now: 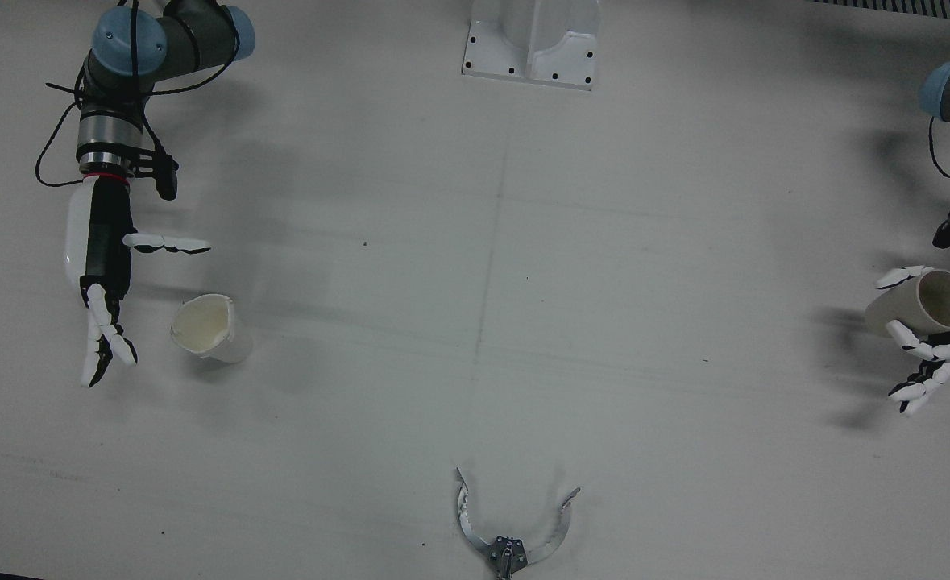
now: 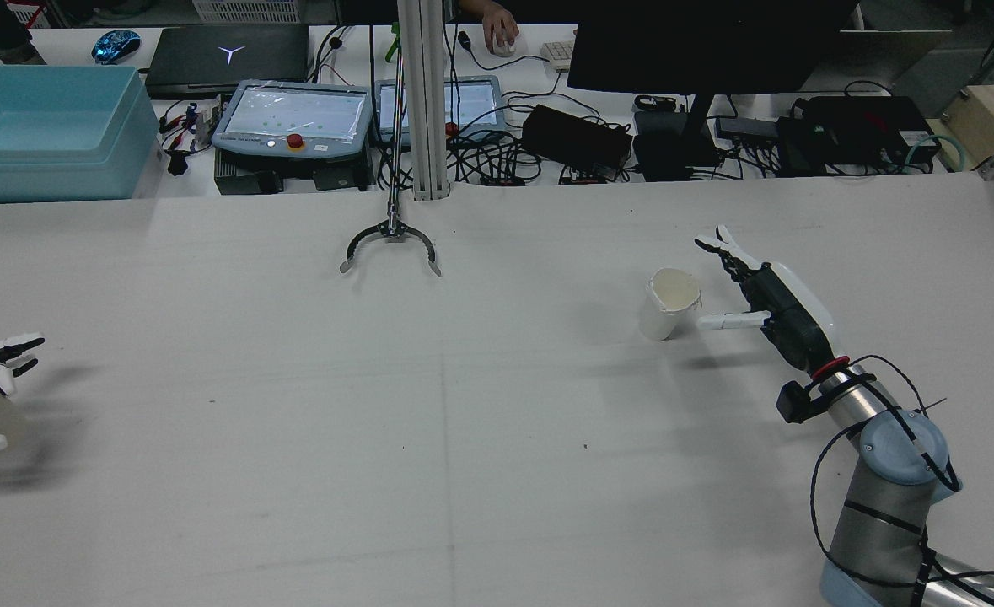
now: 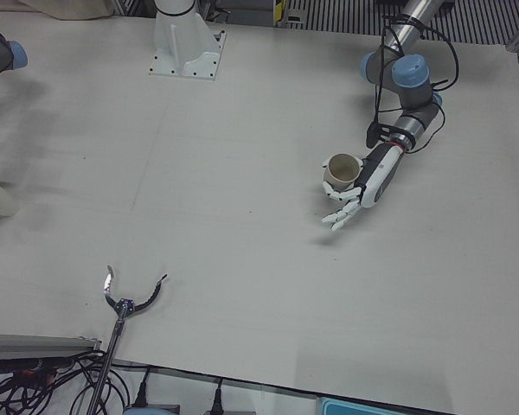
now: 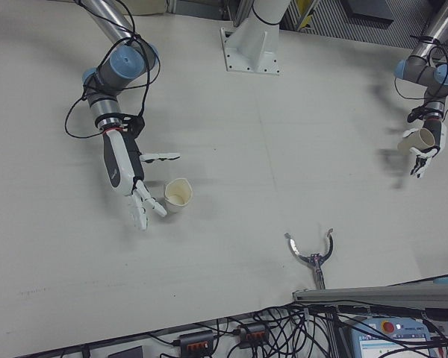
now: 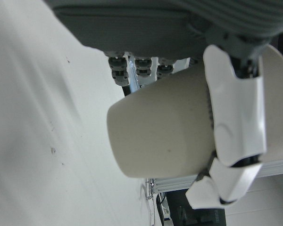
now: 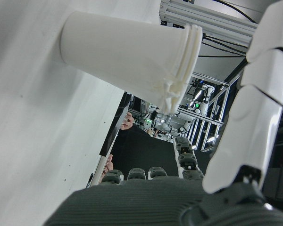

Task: Pour water
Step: 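Reach the right hand toward the white cup on the table, then wrap the right hand fingers around the white cup, then lift the white cup with the right hand and the beige cup with the left, then tilt the white cup over the beige cup held by the left hand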

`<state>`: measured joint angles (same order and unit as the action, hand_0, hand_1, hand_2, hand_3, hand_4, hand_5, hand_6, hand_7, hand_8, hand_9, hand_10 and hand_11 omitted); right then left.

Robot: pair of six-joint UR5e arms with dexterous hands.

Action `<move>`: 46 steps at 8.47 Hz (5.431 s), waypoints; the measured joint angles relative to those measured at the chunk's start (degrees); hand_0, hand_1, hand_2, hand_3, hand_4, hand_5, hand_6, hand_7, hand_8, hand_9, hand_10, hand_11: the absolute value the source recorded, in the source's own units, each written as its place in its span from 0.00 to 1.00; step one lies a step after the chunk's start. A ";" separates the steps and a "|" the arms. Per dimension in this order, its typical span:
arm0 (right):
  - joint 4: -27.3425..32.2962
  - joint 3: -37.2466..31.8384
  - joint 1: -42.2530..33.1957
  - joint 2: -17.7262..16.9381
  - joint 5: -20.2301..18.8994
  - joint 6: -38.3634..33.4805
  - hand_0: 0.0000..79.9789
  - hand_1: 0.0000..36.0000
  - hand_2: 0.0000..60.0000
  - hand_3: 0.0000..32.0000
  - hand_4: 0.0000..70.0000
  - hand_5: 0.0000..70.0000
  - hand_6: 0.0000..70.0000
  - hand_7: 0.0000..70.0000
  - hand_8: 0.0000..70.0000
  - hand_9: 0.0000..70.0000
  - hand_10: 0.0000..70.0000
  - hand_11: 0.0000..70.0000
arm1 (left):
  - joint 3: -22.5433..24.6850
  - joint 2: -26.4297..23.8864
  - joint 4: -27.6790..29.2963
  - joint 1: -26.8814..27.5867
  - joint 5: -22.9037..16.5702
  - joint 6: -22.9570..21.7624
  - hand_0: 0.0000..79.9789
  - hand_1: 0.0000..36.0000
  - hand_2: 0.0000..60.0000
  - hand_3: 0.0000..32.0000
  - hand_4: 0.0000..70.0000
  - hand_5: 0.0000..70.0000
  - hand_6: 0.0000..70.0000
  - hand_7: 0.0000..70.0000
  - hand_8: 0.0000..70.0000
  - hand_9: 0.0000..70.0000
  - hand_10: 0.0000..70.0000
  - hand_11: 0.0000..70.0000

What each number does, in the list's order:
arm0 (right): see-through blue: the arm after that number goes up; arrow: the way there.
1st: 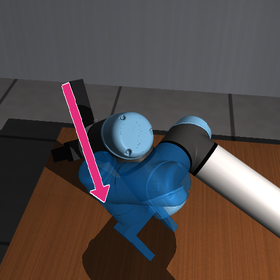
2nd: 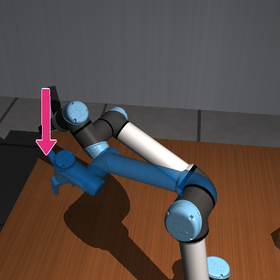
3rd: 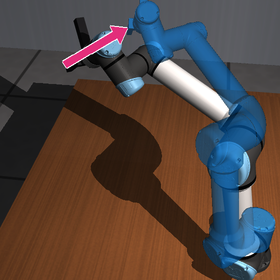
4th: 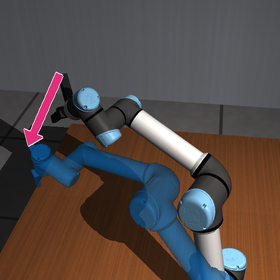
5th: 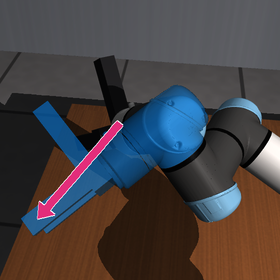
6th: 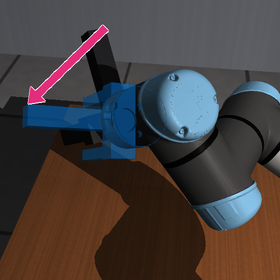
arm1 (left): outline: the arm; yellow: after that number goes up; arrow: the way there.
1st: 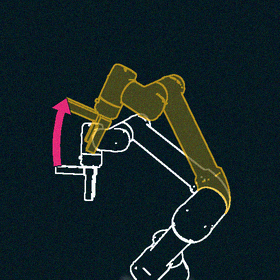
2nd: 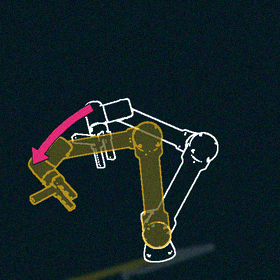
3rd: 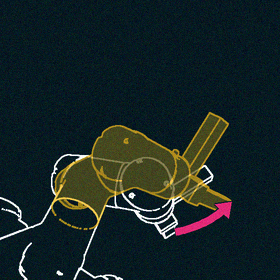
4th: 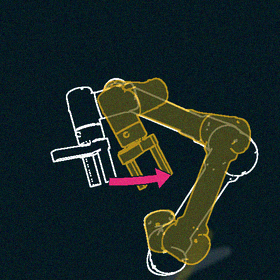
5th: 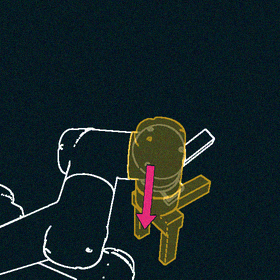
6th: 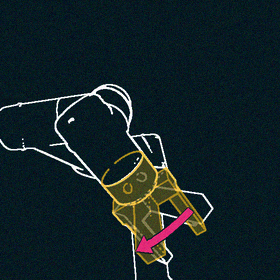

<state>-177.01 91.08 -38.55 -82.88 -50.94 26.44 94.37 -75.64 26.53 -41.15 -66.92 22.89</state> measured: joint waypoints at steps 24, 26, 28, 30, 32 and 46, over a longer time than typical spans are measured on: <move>3.92 -12.33 6.64 9.40 10.69 -7.58 0.78 0.80 0.39 0.00 0.33 0.20 0.26 0.51 0.09 0.17 0.06 0.13 | -1.59 0.54 -0.16 0.10 0.12 -1.06 0.65 0.87 1.00 0.00 1.00 1.00 0.16 0.23 0.07 0.13 0.11 0.18; 3.88 -12.20 6.65 9.40 10.75 -7.56 0.87 0.92 0.58 0.00 0.53 0.30 0.32 0.60 0.17 0.29 0.10 0.18 | -1.63 0.56 -0.16 0.10 0.10 -1.08 0.65 0.87 1.00 0.00 0.99 1.00 0.16 0.23 0.07 0.13 0.11 0.18; 3.87 -12.13 6.65 9.40 10.77 -7.55 0.76 0.80 0.57 0.00 0.53 0.55 0.34 0.50 0.22 0.33 0.11 0.20 | -1.64 0.56 -0.16 0.10 0.05 -1.09 0.65 0.86 1.00 0.00 0.99 1.00 0.16 0.23 0.07 0.13 0.11 0.18; 3.86 -11.93 6.68 9.40 10.72 -7.57 0.74 0.75 0.55 0.00 0.48 0.59 0.37 0.51 0.24 0.36 0.12 0.21 | -1.62 0.57 -0.16 0.10 0.04 -1.09 0.65 0.85 1.00 0.00 0.98 1.00 0.16 0.23 0.07 0.13 0.11 0.17; 3.87 -11.64 6.72 9.40 10.69 -7.72 0.74 0.74 0.52 0.00 0.41 0.62 0.42 0.58 0.28 0.41 0.14 0.23 | -1.35 0.58 -0.16 0.04 0.03 -1.09 0.65 0.85 1.00 0.00 0.98 1.00 0.16 0.23 0.07 0.13 0.11 0.17; -9.82 7.92 -1.56 3.41 2.89 -6.45 0.71 1.00 1.00 0.00 0.27 1.00 0.52 0.70 0.25 0.37 0.11 0.21 | 11.29 -27.11 -27.70 8.21 -5.82 0.33 0.66 0.84 1.00 0.00 1.00 1.00 0.19 0.26 0.09 0.15 0.12 0.19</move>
<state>-186.83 99.00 -40.11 -79.47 -48.05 19.99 105.65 -102.76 -1.16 -32.94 -72.74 23.22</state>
